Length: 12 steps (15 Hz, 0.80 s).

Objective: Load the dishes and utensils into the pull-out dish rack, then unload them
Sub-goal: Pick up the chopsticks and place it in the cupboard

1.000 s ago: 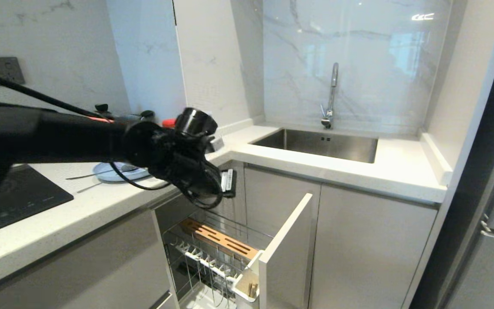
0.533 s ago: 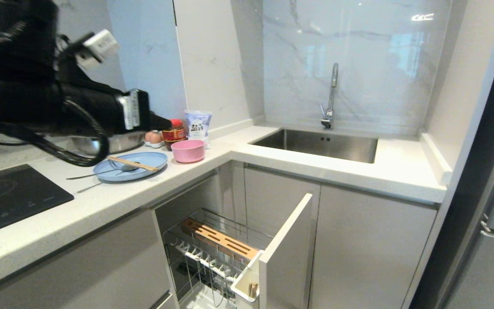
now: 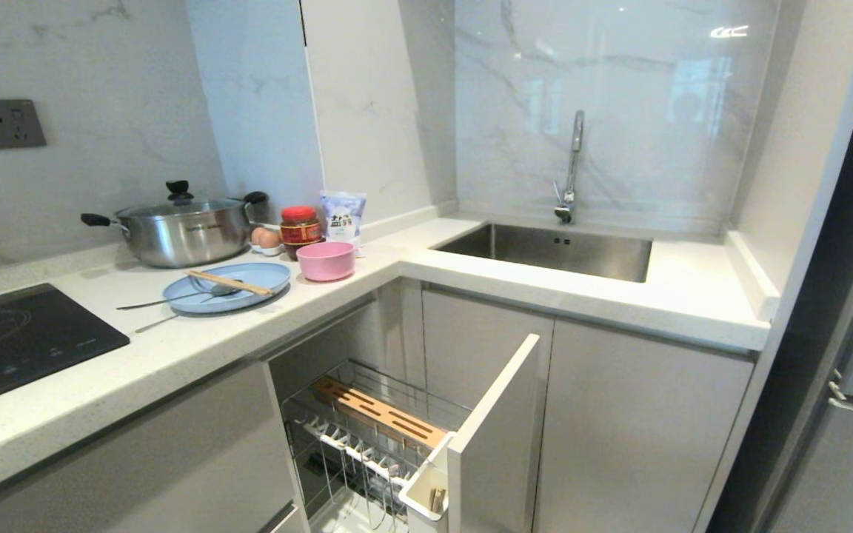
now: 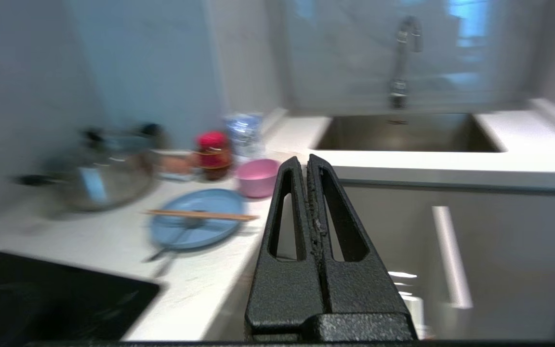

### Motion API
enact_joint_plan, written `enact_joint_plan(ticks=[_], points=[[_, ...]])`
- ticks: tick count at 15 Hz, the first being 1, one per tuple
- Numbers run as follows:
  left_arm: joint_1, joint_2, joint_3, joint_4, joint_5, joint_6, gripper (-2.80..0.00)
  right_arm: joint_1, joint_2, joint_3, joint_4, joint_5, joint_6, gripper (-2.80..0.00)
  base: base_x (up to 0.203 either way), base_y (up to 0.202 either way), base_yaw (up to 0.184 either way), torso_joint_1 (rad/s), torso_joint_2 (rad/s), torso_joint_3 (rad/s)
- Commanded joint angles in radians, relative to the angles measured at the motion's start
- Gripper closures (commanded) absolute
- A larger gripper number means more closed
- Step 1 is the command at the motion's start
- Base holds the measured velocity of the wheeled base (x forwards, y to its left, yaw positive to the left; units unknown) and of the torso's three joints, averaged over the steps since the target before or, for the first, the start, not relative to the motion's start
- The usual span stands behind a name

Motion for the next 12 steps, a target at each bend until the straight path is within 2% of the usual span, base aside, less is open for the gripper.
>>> enact_joint_plan(ticks=[1,3,5,6,7,8,10,12], points=[[0.076,-0.256,0.119,0.024,-0.003,0.079,0.00,0.000,-0.003,0.000,0.000,0.000,0.000,0.00,0.000,0.000,0.000,0.000,0.00,0.000],[0.121,-0.421,0.267,0.052,0.021,0.123,0.00,0.000,-0.003,0.000,0.000,0.000,0.000,0.00,0.000,0.000,0.000,0.000,0.00,0.000],[0.138,-0.569,0.428,0.058,0.054,0.131,0.00,0.000,-0.003,0.000,0.000,0.000,0.000,0.00,0.000,0.000,0.000,0.000,0.00,0.000],[0.144,-0.599,0.489,0.054,0.091,0.092,0.00,0.000,-0.003,0.000,0.000,0.000,0.000,0.00,0.000,0.000,0.000,0.000,0.00,0.000],[0.144,-0.599,0.512,0.049,0.133,-0.001,0.00,0.000,-0.003,0.000,0.000,0.000,0.000,0.00,0.000,0.000,0.000,0.000,0.00,0.000],[0.129,-0.597,0.514,0.045,0.151,-0.051,0.00,0.000,-0.004,0.000,0.000,0.000,0.000,0.00,0.000,0.000,0.000,0.000,0.00,0.000],[0.100,-0.623,0.561,0.044,0.151,0.023,0.00,0.000,-0.003,0.000,0.000,0.000,0.000,0.00,0.000,0.000,0.000,0.000,0.00,0.000],[0.071,-0.707,0.640,0.041,0.152,0.035,0.00,-0.001,-0.004,0.000,0.000,0.000,0.000,0.00,0.000,0.000,0.000,0.000,0.00,0.000]])
